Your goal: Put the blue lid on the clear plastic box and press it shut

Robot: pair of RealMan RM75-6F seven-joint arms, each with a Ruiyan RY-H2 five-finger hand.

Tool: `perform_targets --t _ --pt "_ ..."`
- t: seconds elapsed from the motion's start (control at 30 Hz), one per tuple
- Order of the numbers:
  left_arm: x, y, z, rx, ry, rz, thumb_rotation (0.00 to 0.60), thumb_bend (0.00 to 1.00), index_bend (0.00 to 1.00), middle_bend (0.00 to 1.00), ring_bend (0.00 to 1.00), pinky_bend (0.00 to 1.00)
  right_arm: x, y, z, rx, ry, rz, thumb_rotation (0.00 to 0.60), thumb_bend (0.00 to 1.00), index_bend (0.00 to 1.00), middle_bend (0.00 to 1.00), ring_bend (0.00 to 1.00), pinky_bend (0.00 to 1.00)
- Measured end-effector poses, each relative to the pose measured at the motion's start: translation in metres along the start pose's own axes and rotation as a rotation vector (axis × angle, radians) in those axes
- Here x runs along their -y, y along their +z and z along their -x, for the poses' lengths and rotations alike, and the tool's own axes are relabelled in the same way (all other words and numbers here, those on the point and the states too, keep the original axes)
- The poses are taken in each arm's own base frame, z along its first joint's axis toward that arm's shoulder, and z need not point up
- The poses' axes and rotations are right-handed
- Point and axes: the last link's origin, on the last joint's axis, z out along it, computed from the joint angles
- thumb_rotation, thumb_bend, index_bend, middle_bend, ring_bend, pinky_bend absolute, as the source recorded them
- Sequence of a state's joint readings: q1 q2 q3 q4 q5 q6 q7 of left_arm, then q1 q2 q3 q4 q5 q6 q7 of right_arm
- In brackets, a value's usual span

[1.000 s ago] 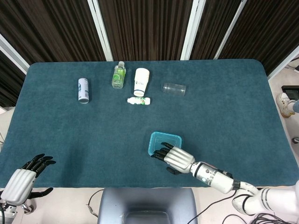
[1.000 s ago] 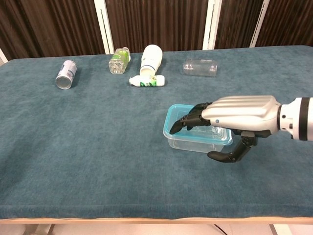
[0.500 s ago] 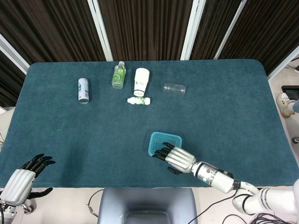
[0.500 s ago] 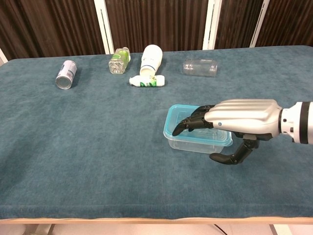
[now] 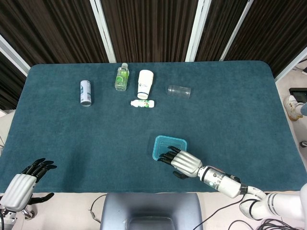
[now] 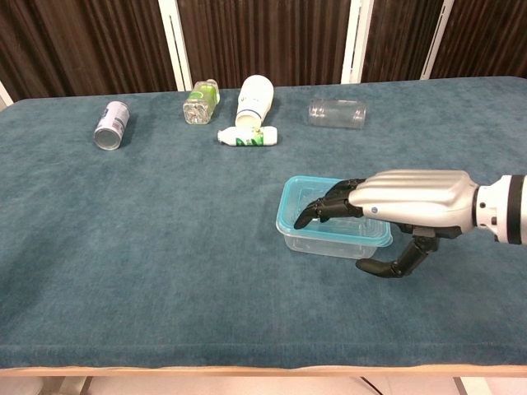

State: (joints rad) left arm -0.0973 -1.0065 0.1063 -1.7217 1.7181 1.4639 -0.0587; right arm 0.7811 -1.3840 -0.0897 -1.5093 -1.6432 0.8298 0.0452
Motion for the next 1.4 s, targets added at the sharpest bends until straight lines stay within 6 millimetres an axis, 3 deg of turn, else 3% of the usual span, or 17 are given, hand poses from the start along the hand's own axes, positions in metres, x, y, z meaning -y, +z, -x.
perform_targets --t 0.9,1.2,1.4 --pt "0.0 -0.001 0.0 -0.003 -0.001 0.002 0.6 0.4 0.28 0.2 0.12 0.29 -0.004 0.001 0.011 0.02 0.02 0.0 0.6 0.61 0.25 0.24 0.22 0.18" --pt "0.0 -0.001 0.0 0.0 0.002 0.003 0.6 0.4 0.28 0.2 0.12 0.29 -0.002 -0.011 -0.01 -0.105 0.01 -0.008 0.6 0.61 0.24 0.23 0.21 0.17" --pt "0.0 0.001 0.002 0.003 0.007 0.003 0.6 0.4 0.28 0.2 0.12 0.29 -0.003 -0.043 -0.034 -0.261 -0.041 0.025 0.6 0.6 0.19 0.19 0.16 0.13"
